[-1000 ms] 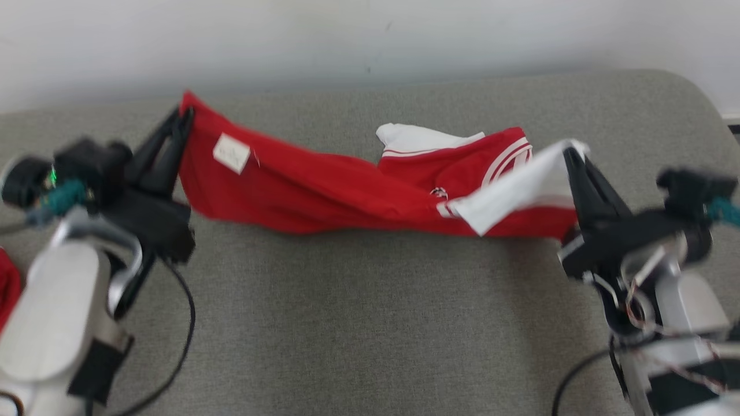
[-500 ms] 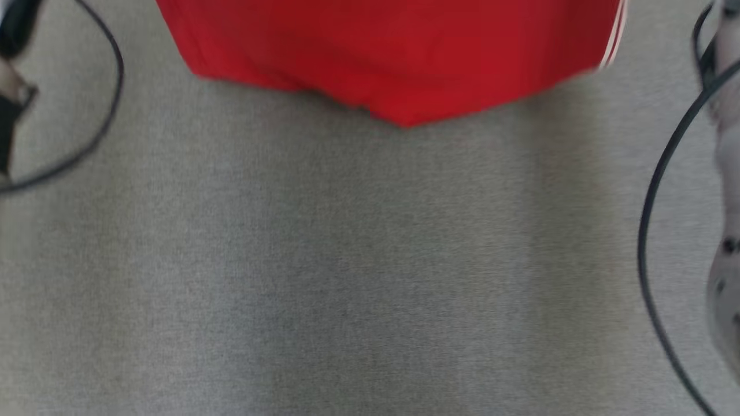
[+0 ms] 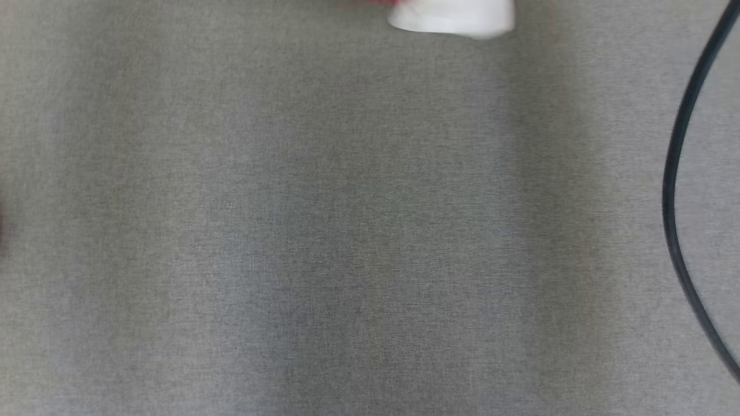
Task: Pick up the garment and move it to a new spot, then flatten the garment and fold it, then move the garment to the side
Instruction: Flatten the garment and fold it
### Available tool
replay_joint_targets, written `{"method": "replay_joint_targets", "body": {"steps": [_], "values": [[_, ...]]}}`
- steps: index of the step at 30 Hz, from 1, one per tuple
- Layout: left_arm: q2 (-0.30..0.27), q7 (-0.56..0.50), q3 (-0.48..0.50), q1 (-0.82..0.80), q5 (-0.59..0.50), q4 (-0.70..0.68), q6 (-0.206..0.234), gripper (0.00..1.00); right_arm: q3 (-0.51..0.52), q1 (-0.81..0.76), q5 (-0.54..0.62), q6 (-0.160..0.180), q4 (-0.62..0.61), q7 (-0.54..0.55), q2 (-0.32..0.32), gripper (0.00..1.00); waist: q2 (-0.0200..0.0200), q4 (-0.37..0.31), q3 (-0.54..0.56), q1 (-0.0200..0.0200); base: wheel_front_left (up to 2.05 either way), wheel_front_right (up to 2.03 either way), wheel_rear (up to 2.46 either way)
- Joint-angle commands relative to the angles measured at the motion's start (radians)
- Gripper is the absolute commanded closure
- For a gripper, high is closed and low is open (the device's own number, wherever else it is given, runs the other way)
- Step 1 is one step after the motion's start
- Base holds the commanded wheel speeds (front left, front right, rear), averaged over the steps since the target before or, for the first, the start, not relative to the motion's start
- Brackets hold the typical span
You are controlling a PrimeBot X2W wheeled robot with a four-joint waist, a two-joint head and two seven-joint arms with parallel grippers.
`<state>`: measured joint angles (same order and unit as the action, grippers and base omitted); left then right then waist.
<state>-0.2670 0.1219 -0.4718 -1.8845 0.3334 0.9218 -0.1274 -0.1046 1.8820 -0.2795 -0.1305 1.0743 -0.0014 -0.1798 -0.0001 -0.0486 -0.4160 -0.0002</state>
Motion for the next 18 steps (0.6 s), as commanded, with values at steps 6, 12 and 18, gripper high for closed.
{"method": "replay_joint_targets", "body": {"steps": [6,12,18], "values": [[0.046,0.051,0.010,-0.078,0.022,0.086,0.019,1.00,-0.004,0.091,0.075,0.000,0.076,-0.047,-0.027,1.00,0.0001,-0.003,0.011,0.0002,0.00,0.00,0.00],[0.084,0.088,-0.008,-0.104,0.019,0.142,0.018,1.00,0.007,0.109,0.092,0.000,0.131,-0.086,-0.022,1.00,0.0001,0.003,-0.021,0.0002,0.00,0.00,0.00],[0.091,0.110,-0.014,-0.135,0.028,0.186,0.011,1.00,-0.006,0.111,0.066,0.000,0.150,-0.099,-0.015,1.00,0.0001,-0.008,-0.081,0.0002,0.00,0.00,0.00]]}}
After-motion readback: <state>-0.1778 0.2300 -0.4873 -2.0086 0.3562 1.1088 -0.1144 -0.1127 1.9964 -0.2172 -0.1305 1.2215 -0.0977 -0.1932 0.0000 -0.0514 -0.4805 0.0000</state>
